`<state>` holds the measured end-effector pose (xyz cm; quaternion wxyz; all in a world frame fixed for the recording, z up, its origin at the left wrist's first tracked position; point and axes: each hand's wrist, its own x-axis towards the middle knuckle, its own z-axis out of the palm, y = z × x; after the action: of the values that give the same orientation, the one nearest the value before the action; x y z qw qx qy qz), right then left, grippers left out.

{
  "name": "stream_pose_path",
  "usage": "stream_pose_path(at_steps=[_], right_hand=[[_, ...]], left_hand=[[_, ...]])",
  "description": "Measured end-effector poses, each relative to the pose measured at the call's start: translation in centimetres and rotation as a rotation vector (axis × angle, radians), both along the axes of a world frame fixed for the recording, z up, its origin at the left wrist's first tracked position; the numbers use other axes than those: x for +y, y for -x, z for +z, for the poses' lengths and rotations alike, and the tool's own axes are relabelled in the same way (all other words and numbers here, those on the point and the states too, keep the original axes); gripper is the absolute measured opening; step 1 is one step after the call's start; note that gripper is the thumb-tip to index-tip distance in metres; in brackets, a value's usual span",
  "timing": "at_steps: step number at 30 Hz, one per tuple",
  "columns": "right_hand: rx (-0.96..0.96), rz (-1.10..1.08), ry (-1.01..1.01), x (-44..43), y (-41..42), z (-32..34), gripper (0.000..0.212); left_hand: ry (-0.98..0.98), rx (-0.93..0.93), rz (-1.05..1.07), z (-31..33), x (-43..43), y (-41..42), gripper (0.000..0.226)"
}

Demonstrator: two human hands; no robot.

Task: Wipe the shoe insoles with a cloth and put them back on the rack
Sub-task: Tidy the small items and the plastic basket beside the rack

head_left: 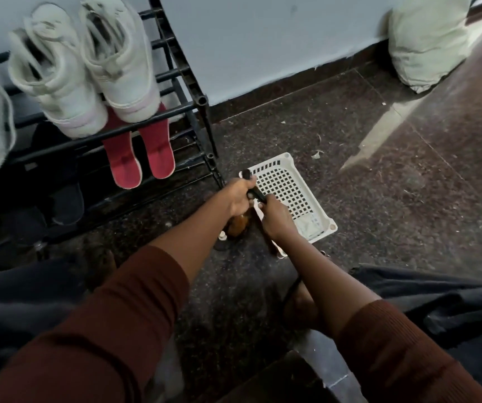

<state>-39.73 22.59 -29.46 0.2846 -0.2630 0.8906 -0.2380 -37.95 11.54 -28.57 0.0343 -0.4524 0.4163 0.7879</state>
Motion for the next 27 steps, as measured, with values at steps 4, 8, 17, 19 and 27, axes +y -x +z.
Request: stream_pose_path(at_steps=[4, 8, 17, 19, 27], right_hand=[[0.092, -0.101, -0.034, 0.7, 4.1, -3.7, 0.022], [0.094, -0.147, -0.152, 1.2, 7.5, -7.1, 0.023], [0.151, -0.257, -0.205, 1.1, 11.1, -13.0, 0.023], [0.159, -0.235, -0.243, 1.0, 11.5, -13.9, 0.023], [0.22, -0.197, -0.339, 0.8, 11.6, -15.6, 0.026]], left_hand=[[0.034, -0.066, -0.05, -4.1, -0.6, 5.8, 0.025], [0.086, -0.13, -0.143, -7.7, -0.3, 10.1, 0.011], [0.266, -0.202, -0.239, -14.4, 0.3, 16.2, 0.021], [0.351, -0.231, -0.286, -15.3, 0.1, 17.2, 0.027], [0.908, -0.328, -0.534, -17.3, 0.8, 17.4, 0.02]])
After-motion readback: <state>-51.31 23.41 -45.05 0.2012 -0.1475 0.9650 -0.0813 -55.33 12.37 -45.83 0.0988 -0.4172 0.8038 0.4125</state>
